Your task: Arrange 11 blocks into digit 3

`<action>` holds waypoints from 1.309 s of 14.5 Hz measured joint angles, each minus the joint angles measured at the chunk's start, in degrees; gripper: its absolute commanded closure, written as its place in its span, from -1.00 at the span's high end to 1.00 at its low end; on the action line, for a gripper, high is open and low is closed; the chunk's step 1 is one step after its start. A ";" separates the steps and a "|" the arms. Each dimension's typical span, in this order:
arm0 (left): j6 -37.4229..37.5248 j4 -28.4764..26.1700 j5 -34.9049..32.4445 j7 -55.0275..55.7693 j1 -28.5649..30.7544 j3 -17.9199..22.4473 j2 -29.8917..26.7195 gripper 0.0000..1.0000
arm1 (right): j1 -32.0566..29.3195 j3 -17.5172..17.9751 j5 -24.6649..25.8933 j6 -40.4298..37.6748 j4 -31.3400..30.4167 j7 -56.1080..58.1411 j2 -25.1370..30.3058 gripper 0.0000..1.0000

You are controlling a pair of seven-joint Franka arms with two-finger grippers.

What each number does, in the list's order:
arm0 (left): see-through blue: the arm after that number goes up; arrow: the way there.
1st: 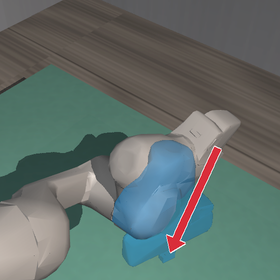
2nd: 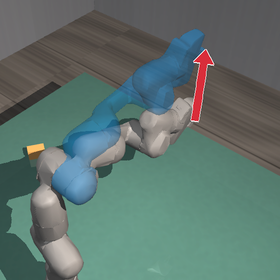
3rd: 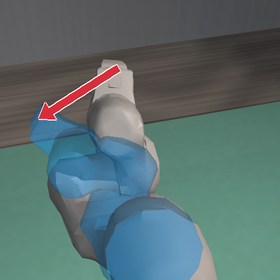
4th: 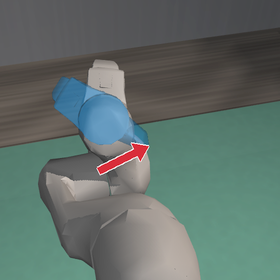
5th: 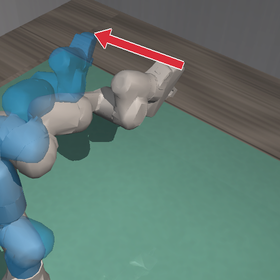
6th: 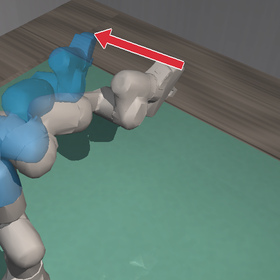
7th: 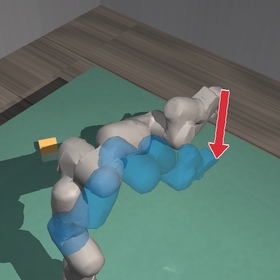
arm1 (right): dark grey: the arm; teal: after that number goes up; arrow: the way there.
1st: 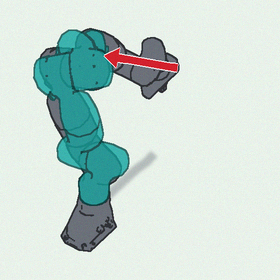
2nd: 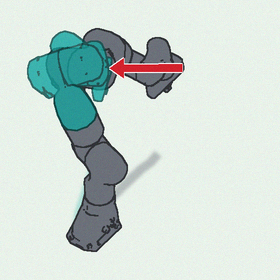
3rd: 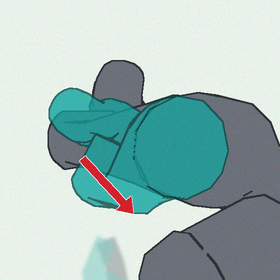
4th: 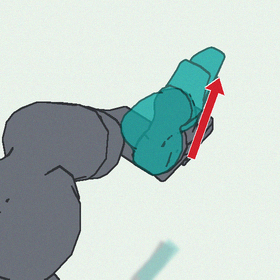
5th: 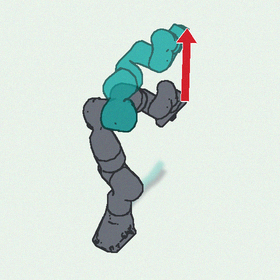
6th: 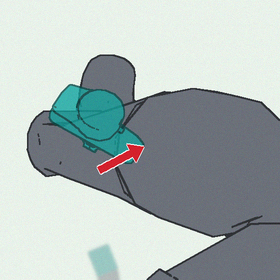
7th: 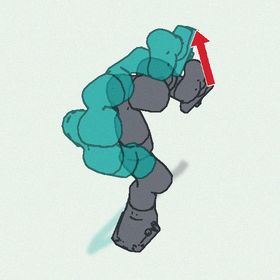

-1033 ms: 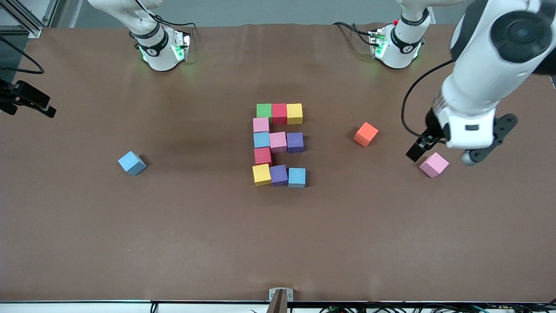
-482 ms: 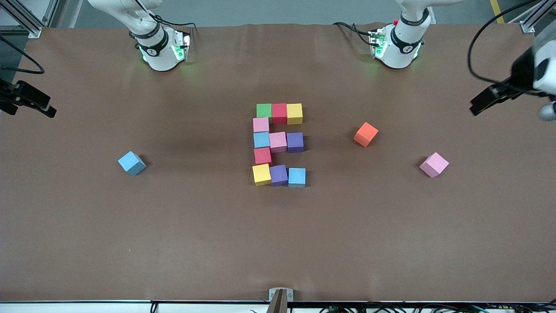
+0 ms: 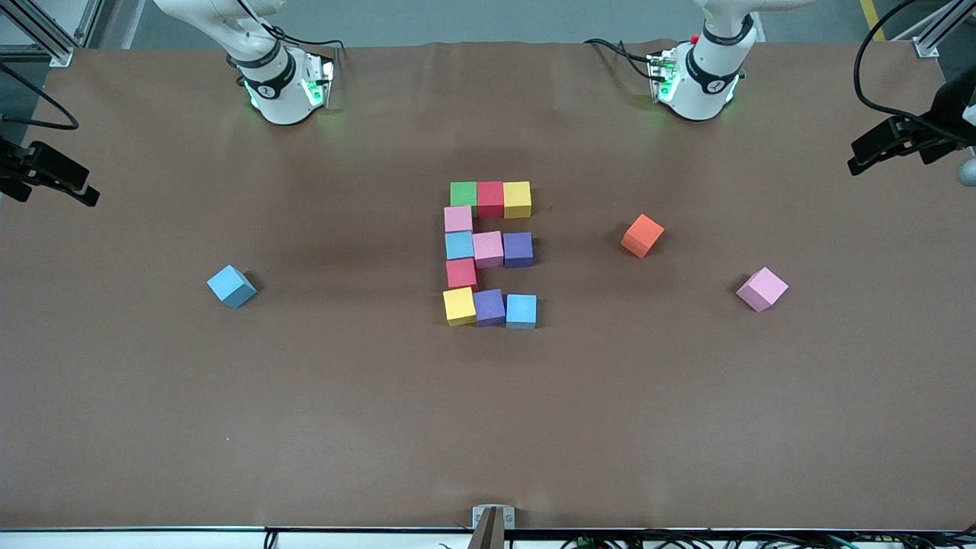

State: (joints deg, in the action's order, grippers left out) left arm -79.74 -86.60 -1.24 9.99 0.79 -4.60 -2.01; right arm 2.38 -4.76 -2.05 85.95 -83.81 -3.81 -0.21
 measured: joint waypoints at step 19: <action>-7.80 -6.76 0.06 -3.35 -0.05 -4.53 -4.51 1.00 | 0.04 0.18 0.00 -0.01 0.00 0.00 -0.22 1.00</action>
State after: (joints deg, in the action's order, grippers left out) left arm -87.54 -93.36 -1.18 6.64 0.73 -9.14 -6.52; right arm 2.42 -4.58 -2.05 85.95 -83.81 -3.81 -0.43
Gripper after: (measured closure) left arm 0.000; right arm 0.000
